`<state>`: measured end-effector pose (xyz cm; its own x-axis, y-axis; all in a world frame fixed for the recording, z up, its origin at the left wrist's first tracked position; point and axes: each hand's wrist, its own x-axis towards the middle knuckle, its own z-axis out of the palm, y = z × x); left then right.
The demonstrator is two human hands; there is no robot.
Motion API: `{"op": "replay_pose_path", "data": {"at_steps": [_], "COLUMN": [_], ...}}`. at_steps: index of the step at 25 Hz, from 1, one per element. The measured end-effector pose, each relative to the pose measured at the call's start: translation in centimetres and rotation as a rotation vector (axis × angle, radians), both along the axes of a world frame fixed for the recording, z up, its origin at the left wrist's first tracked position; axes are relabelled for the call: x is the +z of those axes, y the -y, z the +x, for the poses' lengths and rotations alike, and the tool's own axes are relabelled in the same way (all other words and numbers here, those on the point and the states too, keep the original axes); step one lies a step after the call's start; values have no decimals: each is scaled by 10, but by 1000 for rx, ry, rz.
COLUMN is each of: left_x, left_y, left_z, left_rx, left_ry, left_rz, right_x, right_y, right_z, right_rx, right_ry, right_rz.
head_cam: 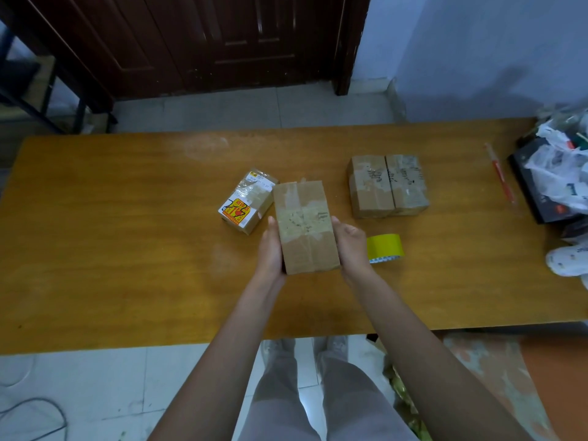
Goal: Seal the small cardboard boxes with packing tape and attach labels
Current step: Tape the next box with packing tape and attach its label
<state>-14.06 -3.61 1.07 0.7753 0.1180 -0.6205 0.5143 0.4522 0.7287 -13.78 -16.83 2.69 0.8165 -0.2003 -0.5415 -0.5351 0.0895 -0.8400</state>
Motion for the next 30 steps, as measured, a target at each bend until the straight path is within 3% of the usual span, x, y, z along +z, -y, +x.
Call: {"op": "replay_pose_path", "data": {"at_steps": [2,4,7,11,13,15,17,19,26,30], "left_x": [4,11,22,33,35,33,30,25,17,17], "left_y": [-4,-4,11,19,14,11,12,15,18,21], "left_z": [6,9,3,-4,2,9,11,7,-7,-11], "left_rx": [79,107,-10,-58,9,-71,-270,-337,-341,-313], "left_ry": [-9,55,227,374,419,386,306,244,341,313], "left_rz": [129,325,495,486,565,662,539,397,544,598], "right_x": [2,6,11,11,9,11,12,13,11,9], "right_y": [8,9,-4,4,13,13,8,6,12,15], "right_z": [3,4,3,7,6,4,6,8,4,7], "right_rx": [8,98,297,120,101,147,151,142,199,257], "right_ry": [97,151,70,56,49,17,19,51,258,212], "right_rz": [-164,-191,-109,178,188,166,134,51,-137,-245]}}
